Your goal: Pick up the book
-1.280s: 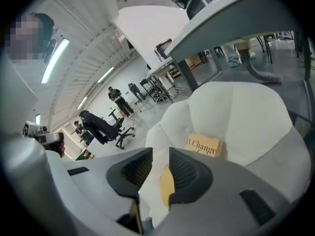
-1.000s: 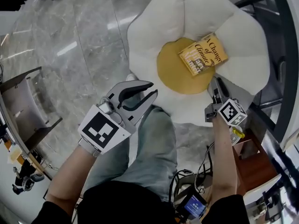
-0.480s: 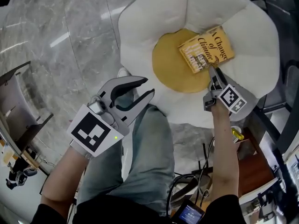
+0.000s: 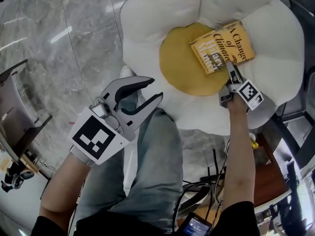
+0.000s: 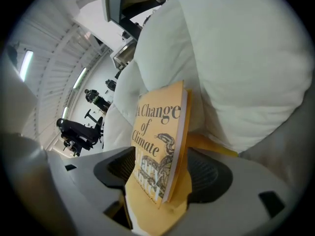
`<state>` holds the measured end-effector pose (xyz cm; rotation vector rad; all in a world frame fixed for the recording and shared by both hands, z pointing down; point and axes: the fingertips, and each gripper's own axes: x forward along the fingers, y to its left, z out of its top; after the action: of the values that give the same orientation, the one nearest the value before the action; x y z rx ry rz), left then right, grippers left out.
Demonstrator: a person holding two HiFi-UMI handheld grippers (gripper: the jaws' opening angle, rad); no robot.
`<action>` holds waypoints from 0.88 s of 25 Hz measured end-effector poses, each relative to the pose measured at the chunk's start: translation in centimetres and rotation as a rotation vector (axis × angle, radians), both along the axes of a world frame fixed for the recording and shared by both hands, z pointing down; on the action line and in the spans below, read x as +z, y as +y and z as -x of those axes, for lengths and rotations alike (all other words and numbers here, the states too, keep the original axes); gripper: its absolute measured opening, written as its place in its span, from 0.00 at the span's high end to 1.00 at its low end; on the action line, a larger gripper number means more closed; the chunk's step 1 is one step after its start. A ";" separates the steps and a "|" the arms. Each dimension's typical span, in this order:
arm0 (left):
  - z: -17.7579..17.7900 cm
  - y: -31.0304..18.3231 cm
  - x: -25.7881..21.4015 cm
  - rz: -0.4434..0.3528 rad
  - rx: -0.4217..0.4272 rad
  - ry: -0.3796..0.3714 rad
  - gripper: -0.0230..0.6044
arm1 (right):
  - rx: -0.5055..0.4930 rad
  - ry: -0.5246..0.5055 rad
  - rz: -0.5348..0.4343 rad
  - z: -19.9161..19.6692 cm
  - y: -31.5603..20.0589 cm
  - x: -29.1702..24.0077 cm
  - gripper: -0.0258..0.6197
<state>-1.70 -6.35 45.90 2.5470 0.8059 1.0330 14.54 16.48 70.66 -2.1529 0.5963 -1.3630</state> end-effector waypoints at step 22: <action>1.4 0.6 3.9 -0.004 0.000 -0.051 0.78 | 0.066 -0.037 -0.264 -2.0 -1.3 4.4 0.46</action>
<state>-3.10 -5.72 49.84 2.5131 0.7914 1.0958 16.52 15.22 75.04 -1.9162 0.6462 -1.2129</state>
